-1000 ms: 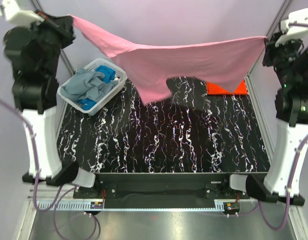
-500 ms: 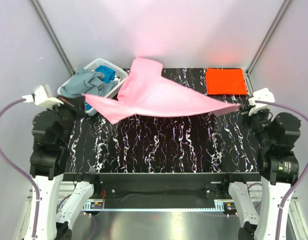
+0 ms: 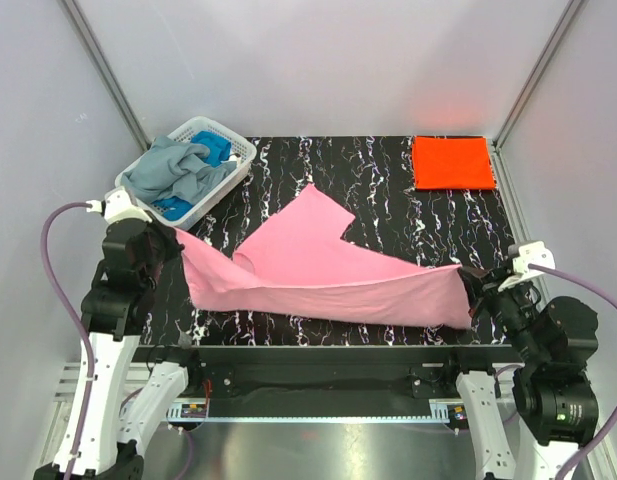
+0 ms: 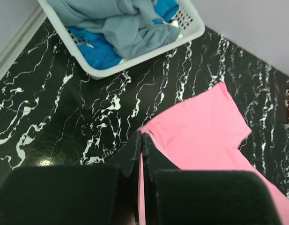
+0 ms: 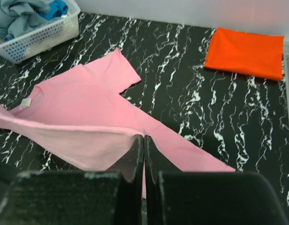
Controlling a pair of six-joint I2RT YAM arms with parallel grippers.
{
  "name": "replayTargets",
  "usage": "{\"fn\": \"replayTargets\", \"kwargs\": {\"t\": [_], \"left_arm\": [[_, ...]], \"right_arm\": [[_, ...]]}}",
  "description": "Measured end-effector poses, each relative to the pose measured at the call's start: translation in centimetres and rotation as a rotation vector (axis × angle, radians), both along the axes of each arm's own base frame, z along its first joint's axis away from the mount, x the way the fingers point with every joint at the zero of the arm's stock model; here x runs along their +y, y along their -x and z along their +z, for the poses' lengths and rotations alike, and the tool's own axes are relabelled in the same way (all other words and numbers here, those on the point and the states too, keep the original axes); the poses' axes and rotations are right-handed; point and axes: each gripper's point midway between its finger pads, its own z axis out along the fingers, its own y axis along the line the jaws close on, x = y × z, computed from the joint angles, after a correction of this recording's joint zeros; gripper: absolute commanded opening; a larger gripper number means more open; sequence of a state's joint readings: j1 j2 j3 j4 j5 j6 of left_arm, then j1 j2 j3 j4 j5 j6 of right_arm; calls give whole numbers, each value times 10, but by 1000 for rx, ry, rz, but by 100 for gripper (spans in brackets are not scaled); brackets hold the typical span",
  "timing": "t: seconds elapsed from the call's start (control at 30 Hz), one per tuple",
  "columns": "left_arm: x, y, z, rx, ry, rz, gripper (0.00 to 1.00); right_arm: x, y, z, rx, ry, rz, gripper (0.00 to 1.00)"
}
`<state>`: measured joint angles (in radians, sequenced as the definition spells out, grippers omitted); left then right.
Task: Fold and stack the t-shirts
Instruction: Flatten the tshirt out
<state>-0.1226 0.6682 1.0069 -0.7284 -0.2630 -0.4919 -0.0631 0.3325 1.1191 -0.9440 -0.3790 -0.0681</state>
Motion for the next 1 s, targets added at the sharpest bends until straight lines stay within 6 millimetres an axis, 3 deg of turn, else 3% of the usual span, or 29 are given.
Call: {"fn": "replayTargets", "kwargs": {"t": [0.17, 0.27, 0.4, 0.47, 0.57, 0.7, 0.77, 0.87, 1.0], "left_arm": [[0, -2, -8, 27, -2, 0, 0], [0, -2, -8, 27, -1, 1, 0], [-6, -5, 5, -11, 28, -20, 0], [-13, -8, 25, -65, 59, -46, 0], [-21, -7, 71, -157, 104, -80, 0], [-19, -12, 159, -299, 108, -76, 0], [-15, -16, 174, -328, 90, -56, 0], [-3, -22, 160, -270, 34, 2, 0], [7, -31, 128, -163, -32, 43, 0]], "right_arm": [[3, -1, -8, 124, -40, 5, 0], [6, 1, -3, 186, -109, -10, 0], [10, -11, 5, 257, -235, -49, 0], [12, -27, 9, 305, -308, -68, 0], [18, -58, 15, 365, -386, -65, 0], [17, -100, -8, 516, -381, -78, 0], [15, -118, -21, 580, -360, -79, 0], [14, -138, -50, 677, -334, -73, 0], [25, -134, -63, 665, -292, 46, 7]]}}
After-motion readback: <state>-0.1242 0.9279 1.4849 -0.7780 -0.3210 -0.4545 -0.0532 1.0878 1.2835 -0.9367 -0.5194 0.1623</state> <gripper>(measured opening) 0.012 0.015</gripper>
